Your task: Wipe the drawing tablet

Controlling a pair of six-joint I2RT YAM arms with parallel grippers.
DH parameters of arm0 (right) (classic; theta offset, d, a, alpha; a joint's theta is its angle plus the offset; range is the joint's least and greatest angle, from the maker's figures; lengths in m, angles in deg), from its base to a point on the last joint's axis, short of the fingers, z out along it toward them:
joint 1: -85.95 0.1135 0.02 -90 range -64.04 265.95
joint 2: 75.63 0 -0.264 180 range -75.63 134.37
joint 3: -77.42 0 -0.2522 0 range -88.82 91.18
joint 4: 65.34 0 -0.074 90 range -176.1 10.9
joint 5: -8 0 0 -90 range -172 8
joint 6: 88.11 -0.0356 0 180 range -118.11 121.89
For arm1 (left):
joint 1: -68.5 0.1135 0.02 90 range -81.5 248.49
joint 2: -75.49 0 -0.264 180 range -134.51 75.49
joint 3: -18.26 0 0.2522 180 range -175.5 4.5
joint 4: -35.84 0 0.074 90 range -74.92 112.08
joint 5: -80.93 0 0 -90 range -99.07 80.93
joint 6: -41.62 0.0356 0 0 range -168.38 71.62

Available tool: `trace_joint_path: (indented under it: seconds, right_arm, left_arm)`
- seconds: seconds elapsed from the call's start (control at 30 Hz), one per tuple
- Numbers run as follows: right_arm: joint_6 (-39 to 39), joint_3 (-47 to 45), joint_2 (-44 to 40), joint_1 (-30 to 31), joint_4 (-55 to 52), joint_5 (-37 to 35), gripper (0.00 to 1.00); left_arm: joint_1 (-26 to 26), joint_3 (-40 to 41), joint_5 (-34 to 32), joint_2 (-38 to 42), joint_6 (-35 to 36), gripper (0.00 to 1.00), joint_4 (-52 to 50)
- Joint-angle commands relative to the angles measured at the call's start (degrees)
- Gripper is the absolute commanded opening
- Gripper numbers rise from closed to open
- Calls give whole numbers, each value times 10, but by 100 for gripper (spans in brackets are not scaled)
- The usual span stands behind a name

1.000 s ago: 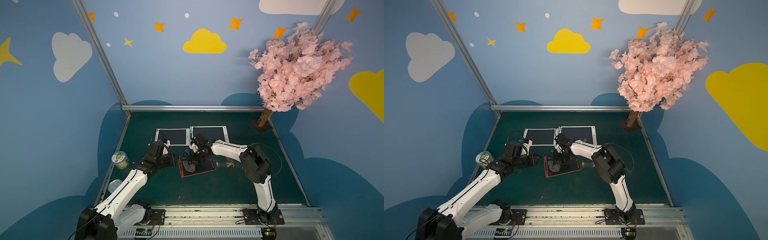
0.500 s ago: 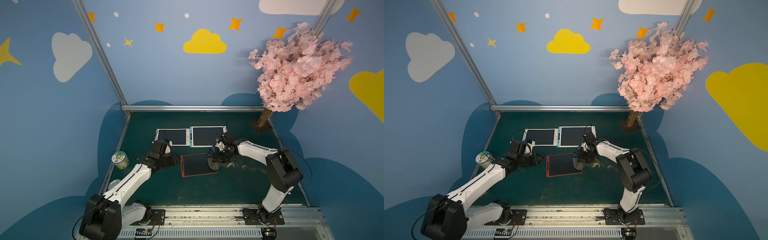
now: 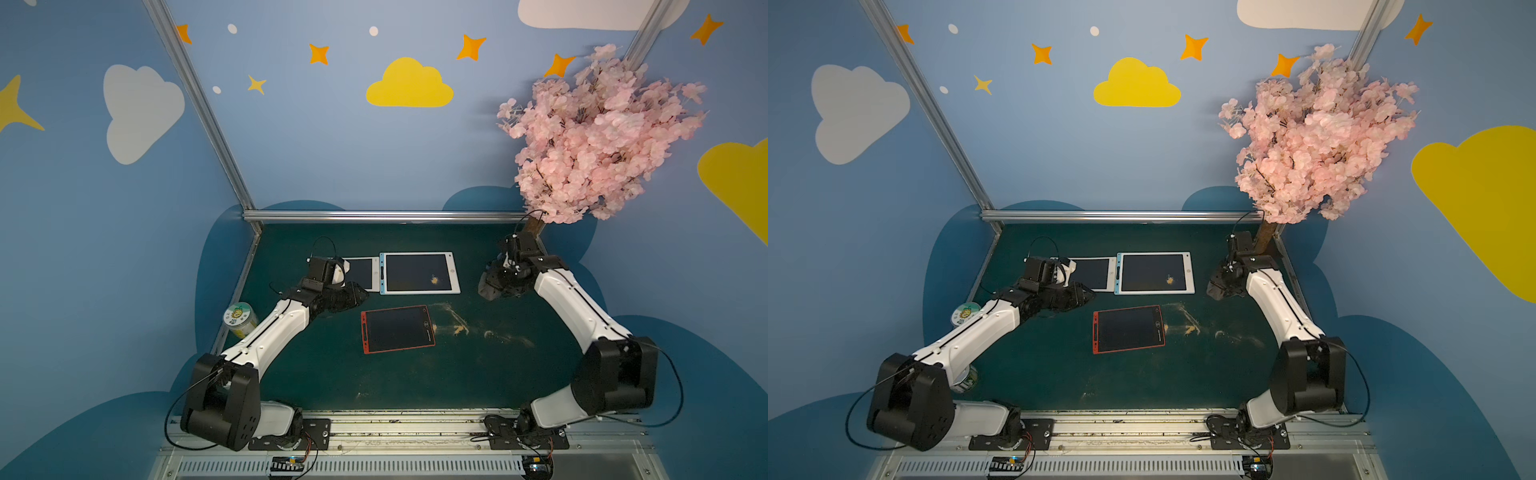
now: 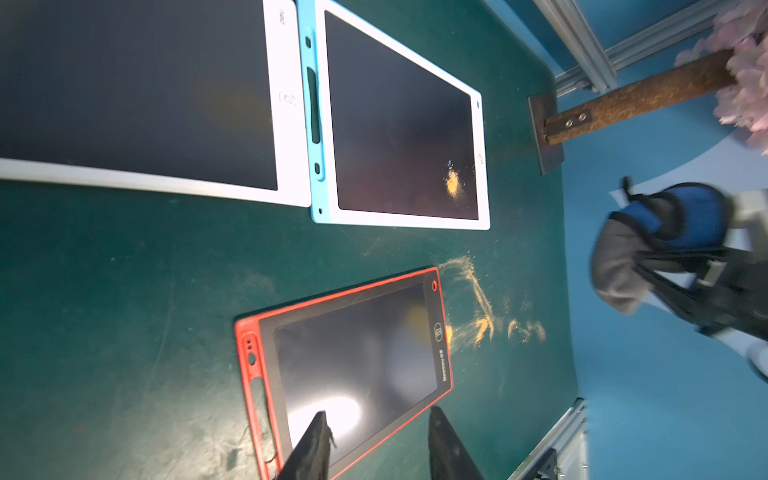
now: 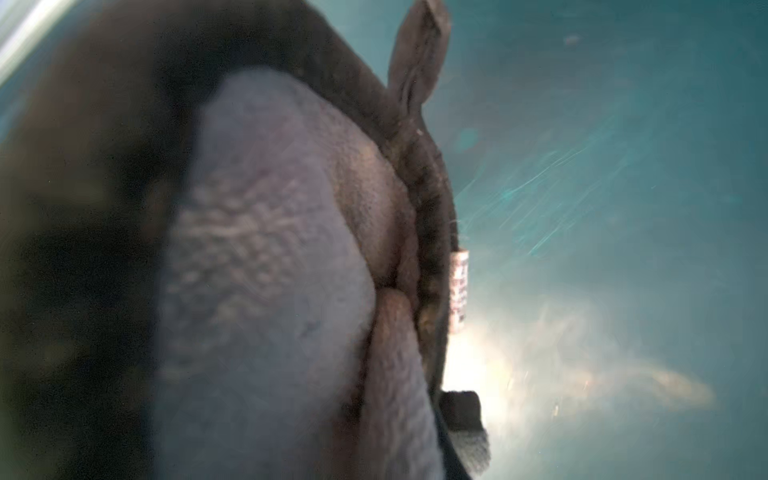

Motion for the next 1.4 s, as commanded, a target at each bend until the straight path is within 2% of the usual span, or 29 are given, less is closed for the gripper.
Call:
trace_joint_path:
  seconds: [0.0,0.13,0.23,0.37,0.4,0.43,0.5,0.53,0.57,0.6,0.9,1.03,1.17,1.3,1.37]
  right_arm:
    - [-27,90,103,-37,-11,20,0]
    - [-15,252,240,-72,-52,95,0]
    - [-29,310,289,-80,-47,132,0]
    - [-39,357,327,-80,-82,132,0]
    - [-40,358,334,-81,-87,133,9]
    - [-38,355,337,-80,-87,139,25]
    - [-28,345,340,-79,-87,152,68]
    - [-23,341,339,-78,-91,151,81]
    - [-17,335,335,-75,-99,142,87]
    - [-12,330,329,-72,-106,130,90]
    - [-5,197,216,-68,-108,103,90]
    - [12,188,207,-70,-135,60,94]
    - [54,196,185,-43,-132,25,94]
    - [52,142,115,-37,-45,93,94]
    - [34,90,57,-35,4,81,94]
  left_arm:
    - [12,-23,54,-13,9,44,8]
    - [24,-38,90,-36,15,44,5]
    - [33,-35,98,-40,15,44,8]
    - [40,-29,97,-37,15,45,8]
    - [41,-29,98,-38,15,45,8]
    - [42,-27,99,-39,14,45,8]
    - [42,-26,102,-39,11,45,8]
    - [42,-25,101,-38,10,45,7]
    - [43,-23,101,-35,7,45,6]
    - [43,-21,99,-32,5,46,5]
    - [42,1,110,-34,-23,48,16]
    - [39,0,119,-39,-32,48,24]
    - [33,-10,119,-35,-31,48,15]
    - [30,-20,120,-29,-24,48,0]
    - [30,-23,118,-26,-18,48,-7]
